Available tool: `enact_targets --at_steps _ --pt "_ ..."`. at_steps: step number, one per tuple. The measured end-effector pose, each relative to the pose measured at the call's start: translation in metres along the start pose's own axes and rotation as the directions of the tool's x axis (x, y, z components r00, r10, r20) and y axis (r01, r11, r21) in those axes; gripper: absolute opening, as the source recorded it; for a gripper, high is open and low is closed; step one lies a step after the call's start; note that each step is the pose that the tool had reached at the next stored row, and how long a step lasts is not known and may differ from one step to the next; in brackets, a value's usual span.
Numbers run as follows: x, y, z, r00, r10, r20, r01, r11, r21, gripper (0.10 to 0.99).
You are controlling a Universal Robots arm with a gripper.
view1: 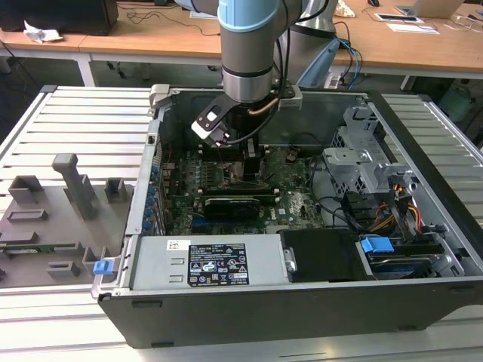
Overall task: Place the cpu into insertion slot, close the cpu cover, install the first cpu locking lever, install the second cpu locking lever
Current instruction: 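Place the cpu into insertion slot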
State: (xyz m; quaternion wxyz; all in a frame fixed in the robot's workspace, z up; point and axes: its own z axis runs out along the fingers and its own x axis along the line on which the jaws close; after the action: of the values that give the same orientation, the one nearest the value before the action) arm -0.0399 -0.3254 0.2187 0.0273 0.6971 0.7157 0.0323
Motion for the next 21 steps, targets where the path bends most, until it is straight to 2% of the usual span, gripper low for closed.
enact_targets --at_steps 12,16,21 --pt "0.0007 -0.0025 0.0008 1.0000 0.000 -0.0001 0.000 1.0000 0.000 0.537" --pt "0.0043 -0.0026 0.0013 1.0000 0.001 0.0001 -0.001 1.0000 0.000 0.537" --pt "0.0054 -0.0031 0.0058 0.9998 0.017 0.0027 -0.017 0.9998 0.000 0.537"
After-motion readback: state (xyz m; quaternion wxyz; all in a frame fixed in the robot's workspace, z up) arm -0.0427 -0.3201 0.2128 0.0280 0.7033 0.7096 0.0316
